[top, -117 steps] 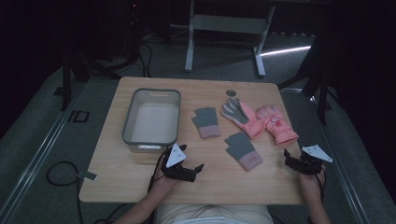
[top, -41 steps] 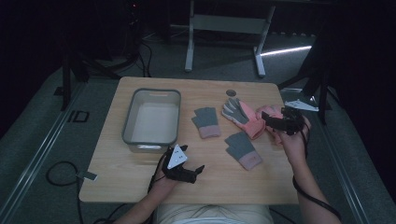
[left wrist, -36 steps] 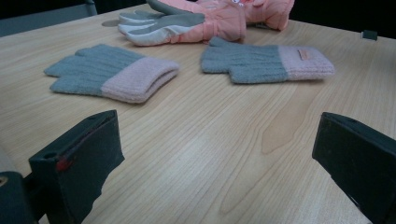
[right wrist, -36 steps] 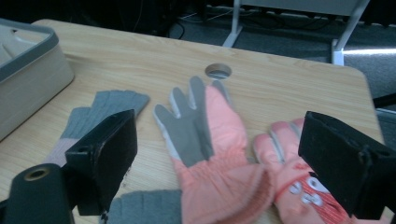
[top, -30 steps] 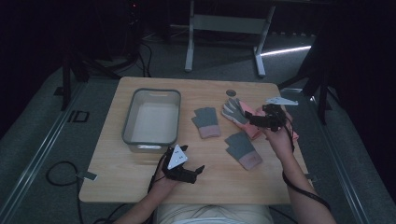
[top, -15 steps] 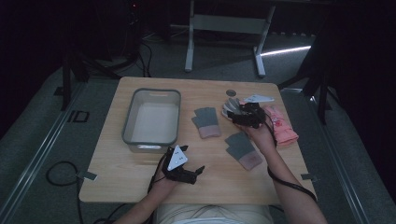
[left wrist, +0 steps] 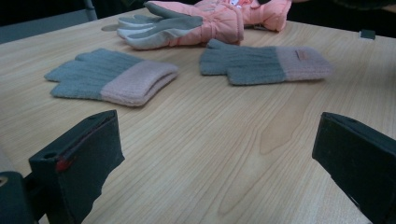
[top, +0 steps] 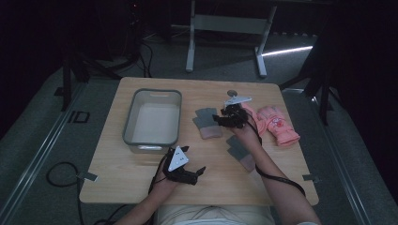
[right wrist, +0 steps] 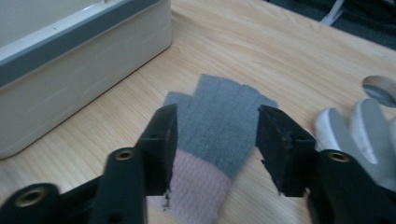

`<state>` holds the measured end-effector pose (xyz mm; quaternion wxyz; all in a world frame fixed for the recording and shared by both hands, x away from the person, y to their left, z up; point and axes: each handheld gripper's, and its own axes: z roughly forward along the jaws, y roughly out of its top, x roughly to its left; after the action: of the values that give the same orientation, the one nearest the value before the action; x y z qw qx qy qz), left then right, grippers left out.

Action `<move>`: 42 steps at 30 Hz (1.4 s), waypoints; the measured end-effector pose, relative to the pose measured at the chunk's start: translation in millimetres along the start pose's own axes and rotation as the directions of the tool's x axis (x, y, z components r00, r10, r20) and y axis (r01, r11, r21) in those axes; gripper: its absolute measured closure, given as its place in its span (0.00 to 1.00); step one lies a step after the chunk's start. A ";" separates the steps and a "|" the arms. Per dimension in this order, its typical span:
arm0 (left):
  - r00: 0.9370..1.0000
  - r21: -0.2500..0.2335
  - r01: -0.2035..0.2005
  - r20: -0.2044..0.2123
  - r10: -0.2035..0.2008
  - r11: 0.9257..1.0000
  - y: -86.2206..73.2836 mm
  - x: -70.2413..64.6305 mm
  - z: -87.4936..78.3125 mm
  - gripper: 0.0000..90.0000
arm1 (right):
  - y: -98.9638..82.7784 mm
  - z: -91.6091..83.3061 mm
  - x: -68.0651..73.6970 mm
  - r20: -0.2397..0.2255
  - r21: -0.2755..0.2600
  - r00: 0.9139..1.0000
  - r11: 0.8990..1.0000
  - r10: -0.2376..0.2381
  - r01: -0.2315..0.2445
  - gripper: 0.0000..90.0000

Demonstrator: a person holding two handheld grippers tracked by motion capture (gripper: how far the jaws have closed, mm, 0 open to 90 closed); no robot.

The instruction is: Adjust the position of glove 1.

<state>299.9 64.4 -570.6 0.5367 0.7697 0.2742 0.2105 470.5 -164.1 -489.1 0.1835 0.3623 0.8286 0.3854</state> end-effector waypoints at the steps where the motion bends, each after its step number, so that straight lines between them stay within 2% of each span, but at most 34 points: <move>1: 1.000 0.002 -0.001 -0.001 0.001 1.000 0.1 0.0 0.0 0.01 | 0.1 3.3 0.1 0.004 0.004 1.000 1.000 -0.001 0.001 0.58; 6: 1.000 -0.003 0.001 -0.003 -0.001 1.000 -0.1 -0.1 -0.3 0.01 | -0.3 23.3 -4.2 -0.046 0.048 0.999 0.999 0.025 -0.023 0.63; 11: 1.000 -0.007 0.004 -0.008 -0.004 1.000 -0.4 -0.4 -0.6 0.01 | -3.5 41.8 -4.1 -0.024 0.093 1.000 0.996 -0.003 0.005 0.69; 16: 1.000 -0.009 0.004 -0.007 -0.004 1.000 -0.4 -0.4 -0.8 0.01 | -6.1 59.4 -7.9 -0.027 0.129 0.999 0.991 -0.025 0.028 0.73; 21: 1.000 -0.010 0.005 -0.008 -0.005 1.000 -0.5 -0.2 -1.1 0.01 | -6.8 71.7 -12.2 -0.037 0.154 0.999 0.988 -0.026 0.032 0.76; 23: 1.000 -0.011 0.002 -0.009 -0.002 1.000 -0.7 -0.8 -1.2 0.01 | -8.6 77.3 -14.4 -0.028 0.184 0.999 0.983 -0.019 0.024 0.78; 25: 1.000 -0.011 -0.001 -0.011 0.001 1.000 -0.6 -1.1 -1.1 0.01 | -10.3 80.0 -15.6 -0.031 0.183 1.000 0.983 0.000 0.005 0.79; 28: 1.000 -0.012 -0.001 -0.010 0.001 1.000 -0.7 -1.0 -1.3 0.01 | -9.4 81.5 -11.6 -0.015 0.190 1.000 0.981 -0.028 0.030 0.86; 29: 1.000 -0.012 -0.001 -0.009 0.001 1.000 -0.7 -0.9 -1.4 0.01 | -8.8 81.9 -10.6 -0.007 0.195 1.000 0.980 -0.029 0.030 0.92; 30: 1.000 -0.012 -0.001 -0.009 0.001 1.000 -0.7 -0.9 -1.4 0.01 | -8.8 81.9 -10.6 -0.007 0.195 1.000 0.980 -0.029 0.030 0.92; 31: 1.000 -0.012 -0.001 -0.009 0.001 1.000 -0.7 -0.9 -1.4 0.01 | -7.8 82.2 -9.4 -0.001 0.201 1.000 0.980 -0.015 0.015 0.92; 32: 1.000 -0.011 0.000 -0.008 0.000 1.000 -0.7 -0.6 -1.6 0.01 | -5.2 82.3 -6.0 0.028 0.209 1.000 0.978 0.007 -0.012 0.96; 34: 1.000 -0.015 0.002 -0.010 -0.002 1.000 -0.9 -0.8 -1.9 0.01 | -3.3 78.8 -3.3 0.041 0.203 0.998 0.978 0.040 -0.047 0.97; 37: 1.000 -0.018 0.002 -0.013 -0.002 1.000 -1.1 -1.0 -2.2 0.01 | 1.3 60.0 1.2 0.037 0.166 0.995 0.981 0.096 -0.101 0.97; 41: 1.000 -0.019 0.004 -0.017 -0.004 1.000 -1.1 -0.5 -2.4 0.01 | 3.0 26.4 14.4 0.033 0.106 0.990 0.985 0.136 -0.139 0.97; 42: 1.000 -0.019 0.004 -0.017 -0.004 1.000 -1.1 -0.5 -2.4 0.01 | 3.0 26.4 14.4 0.033 0.106 0.990 0.985 0.136 -0.139 0.97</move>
<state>297.8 66.1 -570.9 0.5421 0.7621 0.2783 0.2188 477.6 -138.7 -503.9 0.1470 0.4329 0.8189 0.3471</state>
